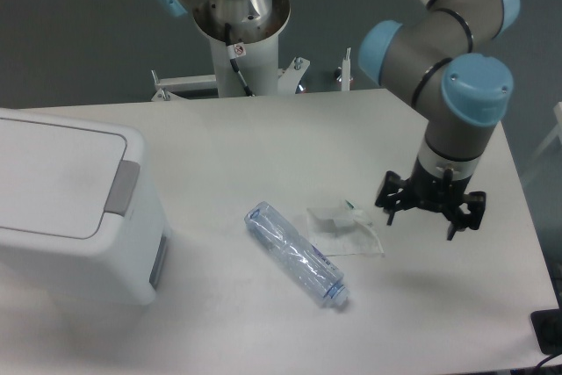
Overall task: Open the trash can
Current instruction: 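Swing the gripper over the water bottle toward the trash can lid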
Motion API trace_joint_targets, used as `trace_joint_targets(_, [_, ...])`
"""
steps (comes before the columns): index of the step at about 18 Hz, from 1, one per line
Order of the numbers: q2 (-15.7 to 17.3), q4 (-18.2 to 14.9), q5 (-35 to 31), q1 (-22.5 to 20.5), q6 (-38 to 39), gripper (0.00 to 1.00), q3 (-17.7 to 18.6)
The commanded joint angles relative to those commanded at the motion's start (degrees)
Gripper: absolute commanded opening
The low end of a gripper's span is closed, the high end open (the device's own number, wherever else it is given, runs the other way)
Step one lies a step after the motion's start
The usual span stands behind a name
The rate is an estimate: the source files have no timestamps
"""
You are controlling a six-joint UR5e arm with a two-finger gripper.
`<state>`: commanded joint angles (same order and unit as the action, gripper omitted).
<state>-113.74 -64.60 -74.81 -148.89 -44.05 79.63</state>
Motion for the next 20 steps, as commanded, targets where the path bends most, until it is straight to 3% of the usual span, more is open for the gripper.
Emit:
trace_joint_targets(7, [1.8, 0.7, 13.3, 3.7, 18.5, 1.00, -0.4])
trace_joint_targets(11, [3.5, 0.8, 16.3, 6.0, 18.7, 1.00, 0.7])
trace_joint_targets(15, [5.3, 0.8, 23.5, 6.7, 19.3, 1.00, 1.5])
trace_joint_targets(20, [9.9, 1.0, 23.4, 9.6, 24.4, 1.00, 3.6])
